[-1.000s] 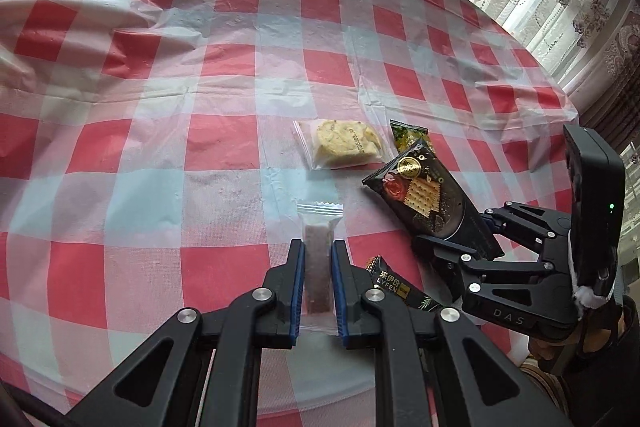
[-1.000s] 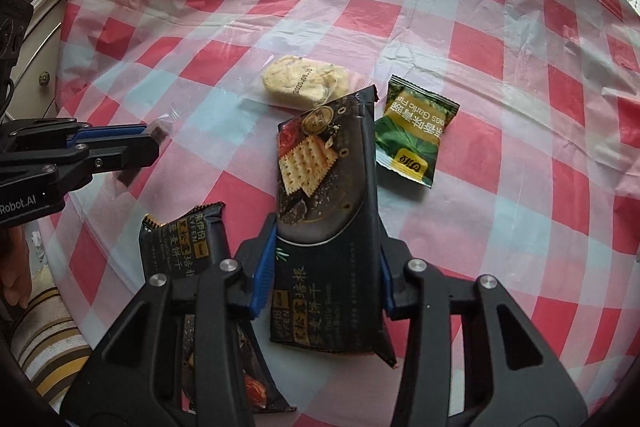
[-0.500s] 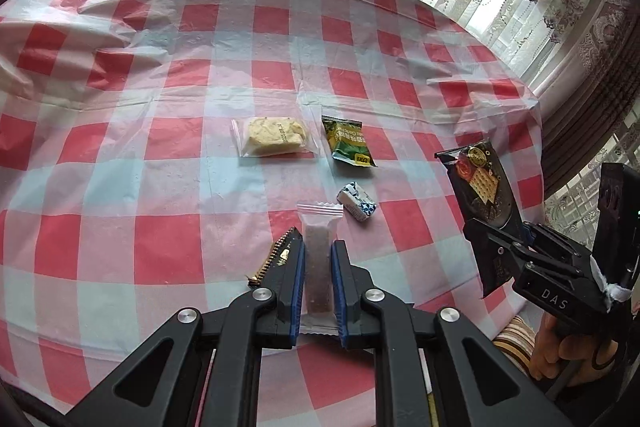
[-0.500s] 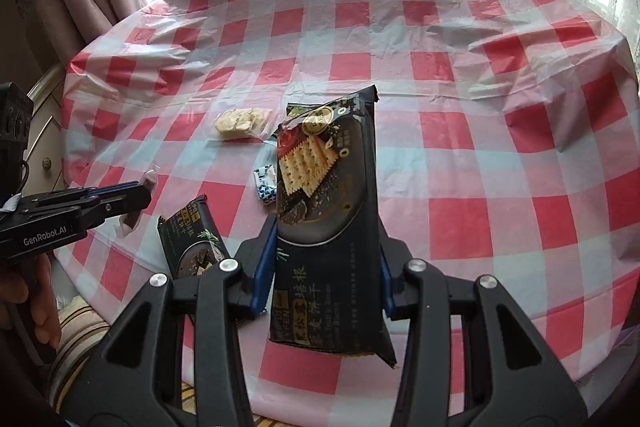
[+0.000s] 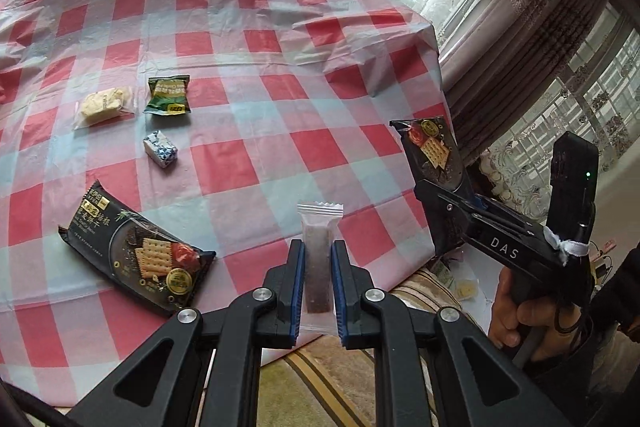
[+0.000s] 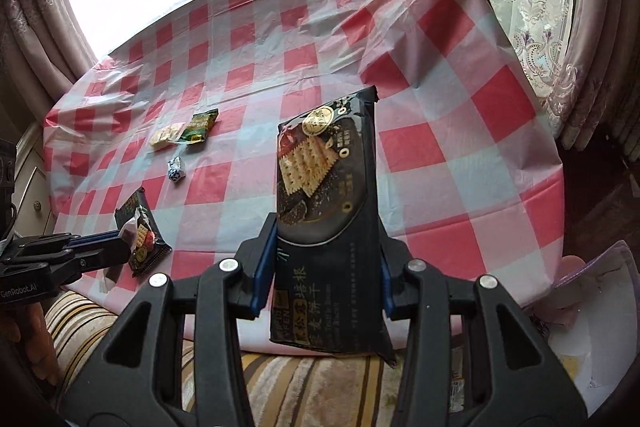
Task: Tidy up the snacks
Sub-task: 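Carry the stick packet and cracker bag to the white box and open both tools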
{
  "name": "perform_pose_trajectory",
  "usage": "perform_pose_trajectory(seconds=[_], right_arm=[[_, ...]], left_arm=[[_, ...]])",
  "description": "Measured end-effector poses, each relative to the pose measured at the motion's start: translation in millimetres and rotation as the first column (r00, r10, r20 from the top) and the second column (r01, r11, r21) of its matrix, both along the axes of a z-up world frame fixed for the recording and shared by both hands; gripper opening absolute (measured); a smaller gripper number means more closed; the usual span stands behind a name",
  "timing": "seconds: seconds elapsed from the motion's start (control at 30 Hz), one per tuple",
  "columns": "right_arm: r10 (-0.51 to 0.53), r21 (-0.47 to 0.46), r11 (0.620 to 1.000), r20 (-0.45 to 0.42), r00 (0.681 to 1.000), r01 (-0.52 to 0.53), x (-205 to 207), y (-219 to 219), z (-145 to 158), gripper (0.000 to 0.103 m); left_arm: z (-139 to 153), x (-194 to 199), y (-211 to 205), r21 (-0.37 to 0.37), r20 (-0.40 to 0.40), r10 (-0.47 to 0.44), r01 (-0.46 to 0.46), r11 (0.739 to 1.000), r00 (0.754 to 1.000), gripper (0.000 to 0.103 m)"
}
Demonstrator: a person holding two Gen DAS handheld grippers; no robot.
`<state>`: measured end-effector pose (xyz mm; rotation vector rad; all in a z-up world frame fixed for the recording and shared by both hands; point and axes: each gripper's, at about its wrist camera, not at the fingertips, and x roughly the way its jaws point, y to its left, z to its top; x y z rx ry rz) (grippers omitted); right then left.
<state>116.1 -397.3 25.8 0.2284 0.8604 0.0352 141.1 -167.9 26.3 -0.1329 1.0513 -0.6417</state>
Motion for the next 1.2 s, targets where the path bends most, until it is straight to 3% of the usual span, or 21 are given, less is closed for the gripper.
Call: perform_pose_trajectory(seconds=[0.2, 0.43, 0.87, 0.97, 1.0, 1.03, 1.1, 1.2], right_arm=[[-0.098, -0.02, 0.995, -0.007, 0.995, 0.097, -34.0, -47.0, -10.8, 0.046], [-0.177, -0.044, 0.983, -0.04, 0.983, 0.176, -72.0, -86.2, -28.6, 0.046], [-0.412, -0.083, 0.911, -0.133, 0.901, 0.405, -126.4, -165.8, -57.3, 0.046], [-0.441, -0.088, 0.897, -0.139, 0.887, 0.433, -132.2, -173.9, -58.6, 0.046], [-0.449, -0.096, 0.893, -0.144, 0.882, 0.439, -132.5, -174.9, -59.2, 0.051], [-0.455, -0.104, 0.89, -0.149, 0.878, 0.444, -131.2, -174.8, -60.5, 0.064], [-0.446, -0.1, 0.895, -0.151, 0.882, 0.435, -127.2, -171.2, -62.1, 0.07], [-0.409, -0.089, 0.913, -0.173, 0.896, 0.399, -120.5, -159.7, -65.5, 0.07]], left_arm=[[-0.2, -18.5, -56.0, -0.046, -0.057, -0.12, 0.117, 0.992, 0.991, 0.014], [-9.4, -42.6, -130.9, -0.046, -0.118, -0.252, 0.248, 0.968, 0.961, 0.014], [-36.7, -68.8, -219.0, -0.042, -0.238, -0.403, 0.405, 0.913, 0.884, 0.014], [-40.8, -73.0, -230.3, -0.051, -0.263, -0.429, 0.432, 0.901, 0.864, 0.021], [-42.5, -74.0, -233.0, -0.051, -0.272, -0.439, 0.443, 0.895, 0.857, 0.027], [-43.7, -74.3, -235.5, -0.046, -0.276, -0.444, 0.45, 0.892, 0.852, 0.038], [-41.7, -74.1, -232.4, -0.041, -0.266, -0.434, 0.44, 0.897, 0.861, 0.048], [-37.2, -67.2, -217.8, -0.054, -0.257, -0.401, 0.401, 0.914, 0.879, 0.049]])
